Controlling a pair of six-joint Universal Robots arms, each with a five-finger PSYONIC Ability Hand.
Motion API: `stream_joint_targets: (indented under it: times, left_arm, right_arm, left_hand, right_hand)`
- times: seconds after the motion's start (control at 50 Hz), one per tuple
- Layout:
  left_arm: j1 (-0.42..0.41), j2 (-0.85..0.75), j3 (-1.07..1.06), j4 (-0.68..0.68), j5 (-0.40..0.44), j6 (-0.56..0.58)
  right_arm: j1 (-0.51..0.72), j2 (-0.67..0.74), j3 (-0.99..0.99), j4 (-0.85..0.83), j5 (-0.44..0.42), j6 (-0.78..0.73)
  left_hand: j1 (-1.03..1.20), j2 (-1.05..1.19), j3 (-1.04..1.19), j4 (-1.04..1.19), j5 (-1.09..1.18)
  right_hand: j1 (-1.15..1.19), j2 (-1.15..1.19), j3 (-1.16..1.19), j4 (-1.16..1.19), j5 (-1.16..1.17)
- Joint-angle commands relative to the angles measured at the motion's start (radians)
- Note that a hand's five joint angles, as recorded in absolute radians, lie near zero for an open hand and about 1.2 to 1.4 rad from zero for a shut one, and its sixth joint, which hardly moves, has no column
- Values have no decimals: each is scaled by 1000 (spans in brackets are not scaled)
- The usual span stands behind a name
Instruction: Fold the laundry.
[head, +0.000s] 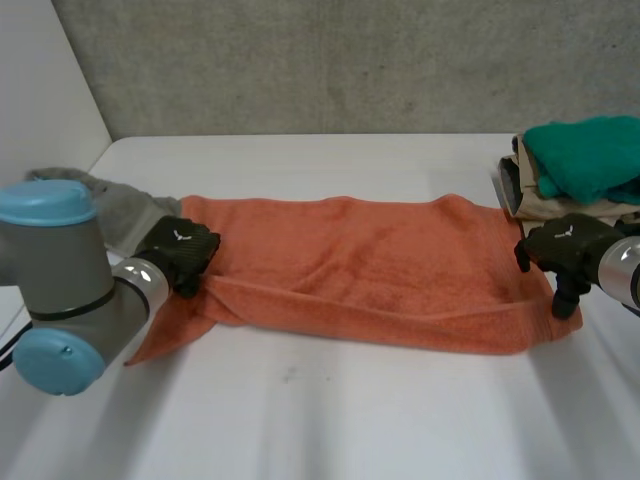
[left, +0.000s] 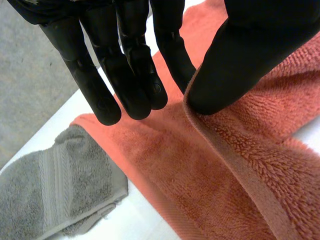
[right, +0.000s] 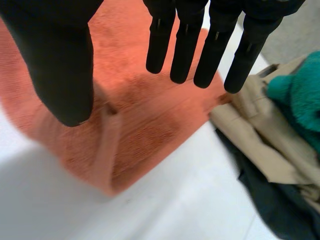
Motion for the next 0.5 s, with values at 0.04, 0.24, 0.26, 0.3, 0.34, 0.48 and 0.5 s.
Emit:
stream_joint_targets:
  times: [0.04,0.24,0.26,0.3,0.34,0.48,0.5]
  left_arm:
    - [-9,-31,16,-5,-23,-3]
    - [-17,-29,-11,-5,-24,-9]
    - [-17,-29,-16,-5,-24,-9]
    - [-17,-31,-28,-5,-21,-8]
    - [-15,-31,-33,-5,-21,-5]
    - [0,-38,71,28,-24,3]
    - [-3,-38,109,41,-26,3]
  right_arm:
    - [16,10,-8,106,-4,-9]
    - [67,122,-25,51,71,-23]
    - [76,134,-27,48,78,-29]
    - [99,176,-45,36,107,-52]
    - [117,202,-69,24,132,-62]
    - [211,214,-273,-160,190,-17]
    - [220,205,-296,-203,190,1]
  left_hand:
    - [266,202,205,195,235]
    - [266,202,205,195,235]
    - [266,202,205,195,235]
    - [266,202,205,195,235]
    - [266,202,205,195,235]
    - [266,202,205,195,235]
    - [266,202,205,195,235]
  right_hand:
    - [-22,-23,-17,-16,4]
    - [16,15,20,22,42]
    - [48,47,53,54,74]
    - [386,385,391,393,413]
    - [812,811,817,819,839]
    - [843,842,848,849,869]
    - [843,842,848,849,869]
